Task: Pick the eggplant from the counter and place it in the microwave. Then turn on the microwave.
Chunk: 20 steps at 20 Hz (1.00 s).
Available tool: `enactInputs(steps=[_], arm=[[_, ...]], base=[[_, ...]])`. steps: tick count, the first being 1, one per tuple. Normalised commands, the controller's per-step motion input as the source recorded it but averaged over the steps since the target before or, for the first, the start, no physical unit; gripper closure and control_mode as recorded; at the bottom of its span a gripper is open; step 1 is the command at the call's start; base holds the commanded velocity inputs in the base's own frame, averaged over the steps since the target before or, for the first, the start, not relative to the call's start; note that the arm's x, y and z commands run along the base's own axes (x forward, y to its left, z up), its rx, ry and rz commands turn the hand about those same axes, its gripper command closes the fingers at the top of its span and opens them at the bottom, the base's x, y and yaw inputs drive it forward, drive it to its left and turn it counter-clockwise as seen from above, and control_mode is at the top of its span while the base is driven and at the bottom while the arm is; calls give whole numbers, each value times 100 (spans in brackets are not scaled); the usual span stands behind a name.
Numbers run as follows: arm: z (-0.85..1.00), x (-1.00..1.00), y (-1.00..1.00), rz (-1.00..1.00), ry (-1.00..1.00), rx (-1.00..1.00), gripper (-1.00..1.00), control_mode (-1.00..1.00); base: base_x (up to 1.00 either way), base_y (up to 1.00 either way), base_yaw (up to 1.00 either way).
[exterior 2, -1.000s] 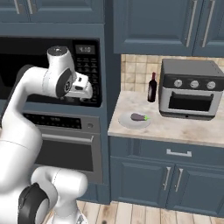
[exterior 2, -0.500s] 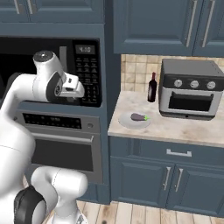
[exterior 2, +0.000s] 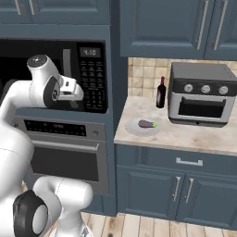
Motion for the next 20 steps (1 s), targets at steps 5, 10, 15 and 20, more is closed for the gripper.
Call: enactInputs(steps=[5,10,15,20], arm=[[0,15,25,0,-8,-3,-100,-100],[2,13,23,0,-10,-3,-100,-100],[7,9,18,0,-9,-2,-100,-100],[9,9,10,0,-9,-2,-100,-100]], base=[[0,0,0],[0,0,0],[0,0,0],[0,0,0]])
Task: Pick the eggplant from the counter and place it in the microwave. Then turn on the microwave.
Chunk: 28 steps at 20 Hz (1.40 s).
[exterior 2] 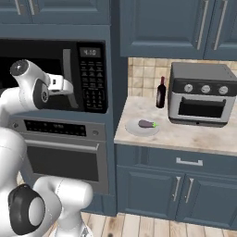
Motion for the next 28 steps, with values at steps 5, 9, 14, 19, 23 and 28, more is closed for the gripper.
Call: enactInputs(steps=[5,9,14,19,23,28], arm=[[8,13,3,0,-9,-2,-100,-100],[8,15,0,-1,-7,-1,-100,-100],[2,19,0,-1,-4,-1,-100,-100],[0,20,0,-1,-4,0,-100,-100],[0,18,0,-2,-3,0,-100,-100],[0,19,2,-1,-1,0,-100,-100]], base=[[0,0,0],[0,0,0],[0,0,0],[0,0,0],[0,0,0],[0,0,0]])
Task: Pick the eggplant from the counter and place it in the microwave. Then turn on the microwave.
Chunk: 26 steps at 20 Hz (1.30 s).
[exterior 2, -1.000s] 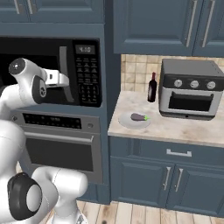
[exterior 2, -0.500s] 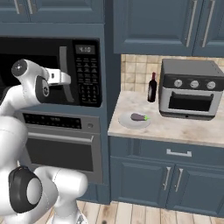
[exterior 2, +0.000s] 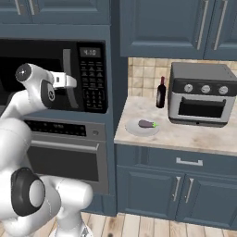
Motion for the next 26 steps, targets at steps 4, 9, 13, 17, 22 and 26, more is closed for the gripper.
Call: enactInputs(steps=[4,9,13,17,22,26], arm=[[0,21,3,0,-1,0,-100,-100],[0,22,2,0,0,0,-100,-100],[0,23,3,0,0,0,-100,-100],[0,24,3,0,-1,0,-100,-100],[0,23,0,-1,-2,0,-100,-100],[0,23,1,0,-2,0,-100,-100]], base=[[0,0,0],[0,0,0],[0,0,0],[0,0,0],[0,0,0],[0,0,0]])
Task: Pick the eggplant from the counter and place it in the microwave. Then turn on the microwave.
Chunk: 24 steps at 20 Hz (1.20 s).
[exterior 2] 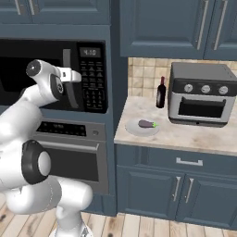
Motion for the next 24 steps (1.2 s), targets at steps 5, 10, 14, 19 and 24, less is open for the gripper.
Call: enactInputs(steps=[5,10,14,19,24], arm=[[-5,26,6,0,-2,0,-100,-100],[-8,24,8,0,-2,0,-100,-100],[-8,20,7,0,-3,0,-100,-100],[-7,19,4,0,-2,0,-100,-100],[-6,15,1,-1,2,0,100,-100]], base=[[0,0,0],[0,0,0],[0,0,0],[0,0,0],[0,0,0]])
